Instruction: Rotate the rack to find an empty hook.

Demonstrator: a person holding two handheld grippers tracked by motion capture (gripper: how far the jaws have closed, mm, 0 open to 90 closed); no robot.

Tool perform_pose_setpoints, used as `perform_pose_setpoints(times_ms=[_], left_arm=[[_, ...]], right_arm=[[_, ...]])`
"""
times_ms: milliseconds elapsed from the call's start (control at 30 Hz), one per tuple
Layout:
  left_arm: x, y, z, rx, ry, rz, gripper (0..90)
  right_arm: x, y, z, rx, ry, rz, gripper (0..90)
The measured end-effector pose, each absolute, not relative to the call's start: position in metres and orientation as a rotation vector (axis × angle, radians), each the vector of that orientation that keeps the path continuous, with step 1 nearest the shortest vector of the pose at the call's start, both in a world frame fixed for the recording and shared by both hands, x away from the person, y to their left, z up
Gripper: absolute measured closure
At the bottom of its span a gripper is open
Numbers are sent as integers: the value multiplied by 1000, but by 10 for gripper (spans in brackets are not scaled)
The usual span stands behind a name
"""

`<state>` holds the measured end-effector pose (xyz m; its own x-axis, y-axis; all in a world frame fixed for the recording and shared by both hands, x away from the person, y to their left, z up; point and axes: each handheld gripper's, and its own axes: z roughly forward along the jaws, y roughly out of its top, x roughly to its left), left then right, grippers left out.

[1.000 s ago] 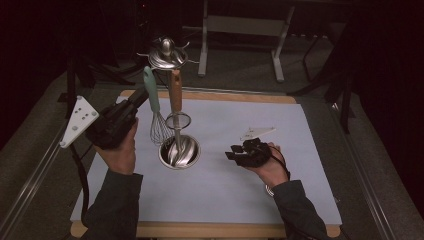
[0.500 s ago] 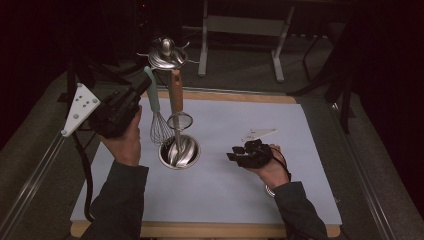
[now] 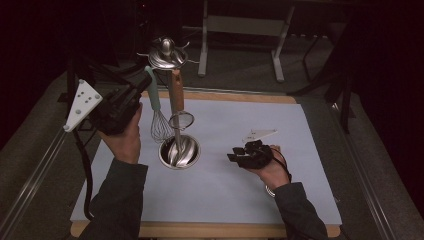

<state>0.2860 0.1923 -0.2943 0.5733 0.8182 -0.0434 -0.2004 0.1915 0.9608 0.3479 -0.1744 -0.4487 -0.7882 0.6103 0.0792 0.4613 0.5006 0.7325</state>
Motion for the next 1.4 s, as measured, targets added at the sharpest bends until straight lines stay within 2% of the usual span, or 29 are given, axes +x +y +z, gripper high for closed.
perform_pose_setpoints(times_ms=[1400], left_arm=[[299,212,-293,1168,726,822,897]], right_arm=[[348,-178,-460,959,2565,1151,639]])
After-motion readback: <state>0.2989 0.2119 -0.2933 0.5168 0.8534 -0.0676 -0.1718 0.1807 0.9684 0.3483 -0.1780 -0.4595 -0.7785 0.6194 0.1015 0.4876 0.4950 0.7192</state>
